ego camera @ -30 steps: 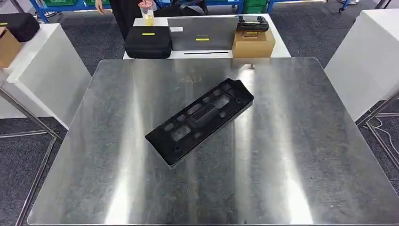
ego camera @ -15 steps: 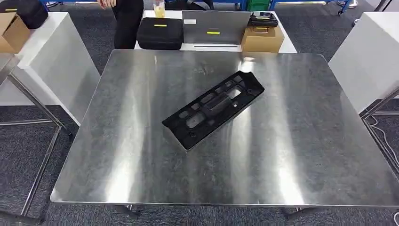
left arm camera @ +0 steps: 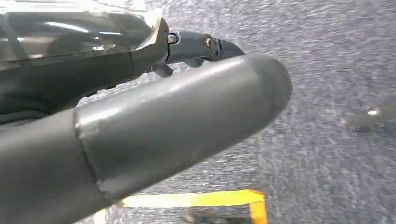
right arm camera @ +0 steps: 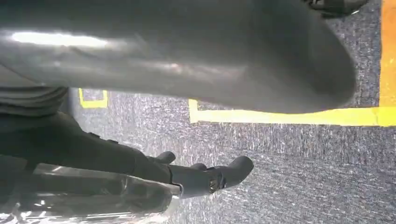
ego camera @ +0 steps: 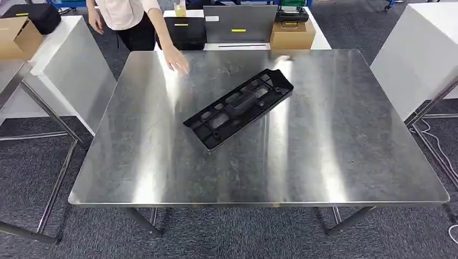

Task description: Take the parts from the cabinet and place them on the table.

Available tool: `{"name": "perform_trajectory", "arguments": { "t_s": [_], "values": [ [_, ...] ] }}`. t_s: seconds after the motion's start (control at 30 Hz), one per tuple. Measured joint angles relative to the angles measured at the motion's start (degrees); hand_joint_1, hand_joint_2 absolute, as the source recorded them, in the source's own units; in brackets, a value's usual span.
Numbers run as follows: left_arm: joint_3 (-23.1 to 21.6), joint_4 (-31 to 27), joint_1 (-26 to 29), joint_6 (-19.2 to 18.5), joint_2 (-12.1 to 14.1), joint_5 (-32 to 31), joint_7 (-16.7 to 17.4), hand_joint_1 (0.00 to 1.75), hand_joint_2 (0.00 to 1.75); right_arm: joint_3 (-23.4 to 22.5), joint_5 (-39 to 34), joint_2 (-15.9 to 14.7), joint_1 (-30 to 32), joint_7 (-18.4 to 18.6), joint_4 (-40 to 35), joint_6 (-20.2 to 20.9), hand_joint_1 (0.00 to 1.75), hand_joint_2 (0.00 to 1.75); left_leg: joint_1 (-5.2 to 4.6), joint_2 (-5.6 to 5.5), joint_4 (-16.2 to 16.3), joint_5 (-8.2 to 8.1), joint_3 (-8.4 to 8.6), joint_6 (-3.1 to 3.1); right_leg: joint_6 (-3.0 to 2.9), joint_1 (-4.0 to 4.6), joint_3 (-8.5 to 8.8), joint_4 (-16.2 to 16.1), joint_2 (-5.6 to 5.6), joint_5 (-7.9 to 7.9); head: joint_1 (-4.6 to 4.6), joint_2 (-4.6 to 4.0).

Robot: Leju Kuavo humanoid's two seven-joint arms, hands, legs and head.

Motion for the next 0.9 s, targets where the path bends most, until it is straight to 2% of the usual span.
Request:
{"name": "perform_trajectory", "arguments": {
  "t_s": [0.03,0.07,0.1,0.13,0.17,0.2,0.23,0.27,0.3,0.33,0.37,0.4,0.43,0.47,0.5,0.53,0.57,0.6,0.63,0.67,0.7,0.73,0.77,0.8,0.83,0.87,0.9],
  "values": [
    [0.1,0.0,0.0,-0.2,0.0,0.0,0.0,0.0,0.0,0.0,-0.2,0.0,0.0,-0.3,0.0,-0.3,0.0,0.0,0.33,0.0,0.0,2.06,0.97,-0.28,0.23,-0.08,-1.06,0.3,-0.08,0.63,0.02,0.0],
    [0.1,0.0,-0.1,-0.2,0.0,0.0,0.0,0.0,0.0,0.0,-0.3,0.0,-0.1,-0.4,0.0,-0.4,0.0,0.0,0.58,0.03,-1.3,4.17,2.44,-0.46,0.53,-0.21,-1.83,0.5,-0.07,1.04,-0.02,0.0],
    [0.1,0.0,-0.2,-0.3,-0.1,0.0,0.0,0.0,0.0,0.0,-0.3,0.0,0.0,-0.5,0.0,-0.5,0.0,0.0,0.89,0.04,-6.0,6.52,6.18,-0.68,1.05,-0.41,-2.92,1.1,-0.07,1.44,0.0,0.0],
    [0.2,0.0,-0.3,-0.3,-0.1,0.0,0.0,0.0,0.0,0.0,-0.4,0.0,-0.1,-0.6,0.0,-0.6,0.0,0.0,1.13,0.05,-11.2,6.74,9.96,-0.82,1.42,-0.49,-3.56,1.7,-0.07,1.68,-0.04,0.0],
    [0.2,0.0,-0.4,-0.3,-0.1,0.0,0.0,0.0,0.0,0.1,-0.4,0.0,-0.1,-0.6,0.0,-0.6,0.0,0.0,1.06,-0.06,-15.5,5.32,13.01,-0.81,1.76,-0.28,-4.07,2.2,-0.08,1.88,-0.09,0.0],
    [0.2,0.0,-0.5,-0.3,-0.1,0.0,0.0,0.0,0.0,0.1,-0.4,0.0,-0.2,-0.6,0.0,-0.7,0.0,0.0,0.69,-0.19,-18.5,4.17,14.3,-0.15,2.35,-0.13,-4.57,2.6,-0.11,2.29,0.04,0.0],
    [0.2,0.0,-0.5,-0.3,-0.1,-0.1,0.0,0.0,0.0,0.1,-0.4,0.0,-0.4,-0.6,0.0,-0.8,0.0,0.0,0.49,-0.18,-18.6,3.99,13.8,0.23,2.9,-0.13,-4.82,2.7,-0.2,2.88,0.02,0.0],
    [0.2,0.0,-0.5,-0.5,-0.2,-0.1,0.0,0.0,0.0,0.1,-0.5,0.0,-0.5,-0.6,0.0,-0.9,0.0,0.0,0.27,-0.18,-18.3,4.17,13.42,0.65,3.2,-0.15,-4.99,2.6,-0.21,3.37,0.02,0.0],
    [0.2,0.0,-0.4,-0.9,-0.2,-0.3,0.1,0.0,0.0,0.1,-0.8,0.0,-0.2,-0.7,0.0,-1.2,0.0,0.0,0.01,-0.02,-18.6,5.09,12.48,1.82,3.98,0.12,-5.52,2.2,-0.15,4.2,0.06,0.0],
    [0.2,0.1,-0.5,-1.1,-0.3,-0.6,0.1,0.0,0.0,0.1,-1.0,0.0,-0.4,-0.9,0.0,-1.3,0.0,0.0,0.37,0.37,-18.8,5.8,11.86,2.65,3.97,-0.08,-5.89,2.8,-0.13,3.47,0.15,0.0],
    [0.2,0.1,-0.7,-1.6,-0.4,-1.0,0.3,0.0,0.0,0.0,-1.0,0.0,-0.4,-1.2,0.0,-1.6,0.0,0.0,0.05,0.37,-18.8,6.61,10.75,3.46,3.18,-0.21,-7.37,5.1,0.17,0.16,0.15,0.0],
    [0.2,0.1,-0.7,-2.0,-0.3,-1.3,0.6,0.0,0.0,0.1,-1.0,0.1,-0.4,-1.5,0.0,-1.9,0.0,0.0,-0.01,0.45,-18.8,7.3,10.01,3.88,2.45,-0.2,-8.59,8.6,0.22,-3.23,0.61,0.0],
    [0.2,0.1,-0.7,-2.1,-0.3,-1.4,0.7,0.0,0.0,0.1,-0.8,0.1,-0.4,-1.7,0.0,-2.1,0.0,0.0,-0.11,0.55,-18.8,8.0,9.15,3.92,2.09,-0.19,-9.45,12.7,0.3,-6.26,0.68,0.0],
    [0.2,0.1,-0.7,-2.2,-0.2,-1.5,0.7,0.0,0.0,0.2,-0.4,0.1,-0.4,-1.9,0.0,-2.1,0.0,0.0,-0.24,0.63,-18.7,8.71,8.25,4.01,2.11,-0.19,-10.09,16.7,0.36,-8.17,0.66,0.0],
    [0.2,0.1,-0.7,-2.3,-0.2,-1.6,0.7,0.0,0.0,0.5,-0.2,0.1,-0.4,-2.1,0.0,-2.1,0.0,0.0,-0.34,0.69,-18.7,9.47,7.36,3.97,2.61,-0.17,-10.16,19.7,0.42,-8.44,0.7,0.0],
    [0.2,0.1,-0.7,-2.3,-0.3,-1.7,0.7,0.0,0.0,0.8,0.0,0.1,-0.4,-2.5,0.0,-2.1,0.0,0.0,-0.52,0.71,-18.6,10.28,6.31,3.93,3.37,-0.13,-9.3,20.8,0.47,-7.24,0.66,0.0],
    [0.2,0.1,-0.7,-2.2,-0.3,-1.7,0.7,0.0,0.0,1.0,-0.1,0.0,-0.4,-2.8,0.0,-2.1,0.0,0.0,-0.59,0.71,-18.5,10.91,5.36,3.86,4.04,-0.13,-7.65,20.0,0.49,-5.41,0.7,0.0],
    [0.2,0.1,-0.7,-2.2,-0.3,-1.7,0.7,0.0,0.0,1.0,-0.1,-0.1,-0.4,-3.1,0.0,-2.1,0.0,0.0,-0.71,0.69,-18.4,11.6,4.44,3.74,4.47,-0.06,-4.87,17.1,0.51,-3.53,0.66,0.0],
    [0.2,0.1,-0.8,-2.1,-0.4,-1.8,0.7,0.0,0.0,1.1,-0.3,-0.2,-0.6,-3.3,0.0,-2.1,0.0,0.0,-0.75,0.62,-18.2,12.41,3.91,3.5,4.13,0.07,-0.1,11.1,0.57,-2.79,0.7,0.0],
    [0.2,0.1,-0.9,-2.1,-0.5,-1.8,0.6,0.0,0.0,1.1,-0.3,-0.2,-0.7,-3.3,0.0,-2.2,0.0,0.0,-0.75,0.61,-18.1,12.93,3.65,3.29,3.43,0.11,3.58,6.2,0.73,-3.79,0.59,0.0],
    [0.3,0.1,-0.9,-2.1,-0.5,-1.8,0.5,0.0,0.0,1.2,-0.4,-0.3,-0.9,-3.5,0.0,-2.3,0.0,0.0,-1.07,0.61,-17.9,13.64,3.23,2.83,2.51,0.76,8.14,-1.7,0.79,-5.87,0.7,0.0],
    [0.3,0.1,-0.9,-2.1,-0.5,-1.8,0.5,0.0,0.0,1.2,-0.4,-0.3,-0.9,-3.5,0.0,-2.3,0.0,0.0,-1.04,0.72,-18.1,14.34,3.2,2.55,2.27,0.87,7.44,-1.4,0.82,-5.93,0.41,0.0],
    [0.3,0.1,-1.0,-2.0,-0.5,-1.8,0.5,0.0,0.0,1.2,-0.4,-0.3,-0.9,-3.5,0.0,-2.3,0.0,0.0,-0.95,0.75,-18.3,14.75,3.16,2.43,2.21,0.98,7.07,-1.4,0.78,-5.68,0.52,0.0],
    [0.3,0.1,-0.9,-2.0,-0.5,-1.8,0.5,0.0,0.0,1.3,-0.5,-0.4,-0.9,-3.5,0.0,-2.3,0.0,0.0,-0.94,0.73,-18.5,15.54,2.94,1.98,1.63,1.03,6.44,-1.1,0.76,-5.2,0.5,0.0],
    [0.2,0.1,-0.8,-2.0,-0.3,-1.8,0.5,0.0,0.0,1.3,-0.5,-0.2,-0.8,-3.5,0.0,-2.3,0.0,0.0,-0.79,0.52,-18.3,15.5,2.34,1.74,1.01,-0.26,5.86,-1.2,0.61,-4.38,0.5,0.0],
    [0.2,0.1,-0.7,-2.0,-0.4,-1.8,0.5,0.0,0.0,1.4,-0.5,-0.2,-0.8,-3.5,0.0,-2.4,0.0,0.0,-0.65,0.27,-17.0,12.4,1.69,1.33,0.41,-0.11,5.03,-1.1,0.44,-3.66,0.33,0.0],
    [0.2,0.1,-0.7,-2.0,-0.5,-1.8,0.5,0.0,0.0,1.4,-0.7,-0.3,-0.8,-3.5,0.0,-2.4,0.0,0.0,-0.4,0.28,-14.0,8.12,0.99,1.04,-0.37,-0.08,4.25,-1.1,0.25,-2.94,-0.07,0.0]
  ]
}}
